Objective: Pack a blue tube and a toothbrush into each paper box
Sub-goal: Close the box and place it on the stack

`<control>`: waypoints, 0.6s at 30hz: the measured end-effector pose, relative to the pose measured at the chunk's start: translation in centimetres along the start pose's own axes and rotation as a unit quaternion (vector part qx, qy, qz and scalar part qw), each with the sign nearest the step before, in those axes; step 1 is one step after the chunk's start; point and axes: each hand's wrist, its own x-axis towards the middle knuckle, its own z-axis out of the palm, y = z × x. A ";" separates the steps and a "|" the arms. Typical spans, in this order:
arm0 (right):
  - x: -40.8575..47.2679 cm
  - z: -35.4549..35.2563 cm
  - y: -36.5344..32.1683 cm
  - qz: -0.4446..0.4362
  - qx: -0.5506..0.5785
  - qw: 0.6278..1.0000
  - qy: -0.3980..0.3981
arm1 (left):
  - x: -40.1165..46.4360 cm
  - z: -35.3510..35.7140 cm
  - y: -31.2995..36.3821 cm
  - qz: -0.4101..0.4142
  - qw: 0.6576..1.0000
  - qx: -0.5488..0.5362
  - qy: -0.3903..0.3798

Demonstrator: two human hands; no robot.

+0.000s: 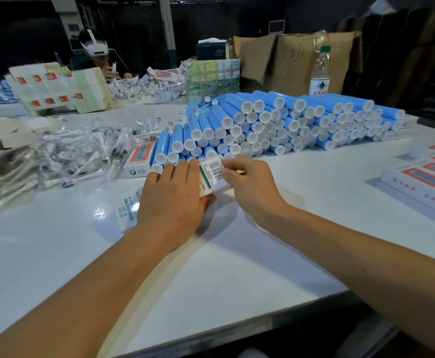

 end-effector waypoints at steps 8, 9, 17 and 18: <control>1.1 -1.4 0.5 -0.063 -0.072 0.992 0.078 | 0.4 -0.4 -0.2 -0.056 0.997 -0.043 0.028; 1.3 -1.4 0.4 0.012 0.027 0.998 0.051 | 0.4 -0.5 -0.2 -0.066 0.996 -0.051 0.031; 0.9 0.0 0.2 0.136 0.328 0.932 -0.067 | 0.3 0.0 0.2 -0.019 0.999 -0.037 0.017; 0.7 0.0 0.4 0.088 0.222 0.970 -0.045 | 0.2 0.0 0.3 -0.014 0.999 -0.038 0.018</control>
